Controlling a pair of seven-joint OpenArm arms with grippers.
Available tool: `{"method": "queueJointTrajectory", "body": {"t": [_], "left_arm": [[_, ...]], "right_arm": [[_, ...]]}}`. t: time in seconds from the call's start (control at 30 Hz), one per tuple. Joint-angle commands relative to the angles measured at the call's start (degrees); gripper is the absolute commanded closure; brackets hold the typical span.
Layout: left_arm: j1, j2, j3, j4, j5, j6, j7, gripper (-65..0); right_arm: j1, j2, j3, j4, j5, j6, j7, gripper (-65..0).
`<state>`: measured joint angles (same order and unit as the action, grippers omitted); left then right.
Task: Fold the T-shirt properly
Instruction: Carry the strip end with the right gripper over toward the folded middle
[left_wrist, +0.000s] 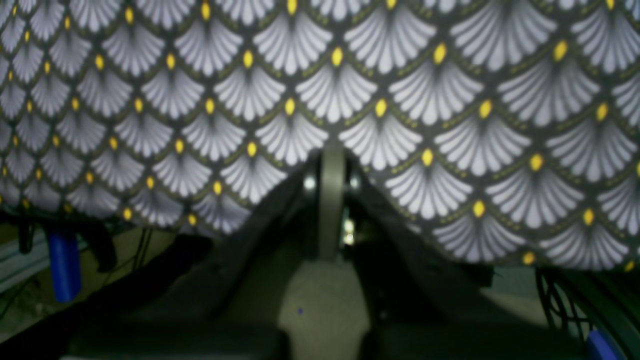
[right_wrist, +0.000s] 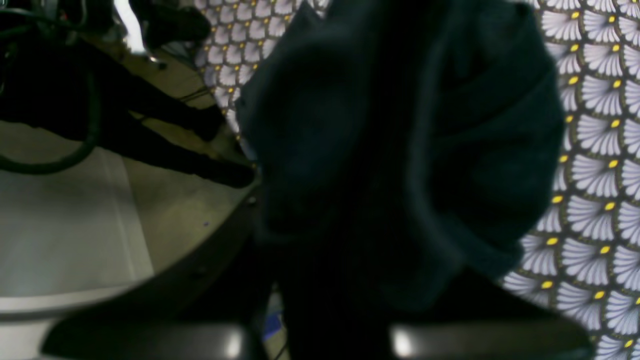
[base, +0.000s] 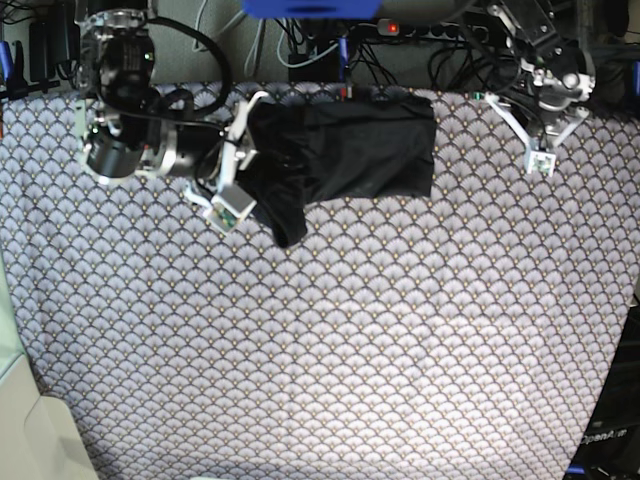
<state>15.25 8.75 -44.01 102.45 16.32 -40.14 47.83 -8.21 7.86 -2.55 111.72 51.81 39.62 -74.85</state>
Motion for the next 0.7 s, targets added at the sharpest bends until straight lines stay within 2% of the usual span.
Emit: {"method": "queueJointTrajectory", "body": {"t": [0.0, 0.13, 0.3, 0.37, 0.67], "left_arm": [[-0.3, -0.2, 0.0, 0.9, -0.4, 0.1, -0.6, 0.0], [-0.3, -0.1, 0.0, 1.1, -0.6, 0.1, -0.6, 0.0], [-0.3, -0.2, 0.0, 1.2, -0.6, 0.1, -0.6, 0.0], [-0.3, -0.2, 0.0, 1.2, -0.7, 0.1, -0.6, 0.0], [-0.3, -0.1, 0.0, 1.3, -0.7, 0.1, -0.6, 0.0]], "right_arm": [[1.0, -0.6, -0.5, 0.3, 1.9, 0.4, 1.5, 0.0], [2.6, -1.0, -5.5, -1.5, 1.9, 0.4, 1.8, 0.0], [3.0, -1.0, -12.8, -2.0, 1.9, 0.4, 7.6, 0.0], [4.3, -1.0, -15.6, -2.3, 1.9, 0.4, 8.3, 0.0], [9.7, -1.5, -21.2, -12.1, 1.9, 0.4, 11.2, 0.0]]}}
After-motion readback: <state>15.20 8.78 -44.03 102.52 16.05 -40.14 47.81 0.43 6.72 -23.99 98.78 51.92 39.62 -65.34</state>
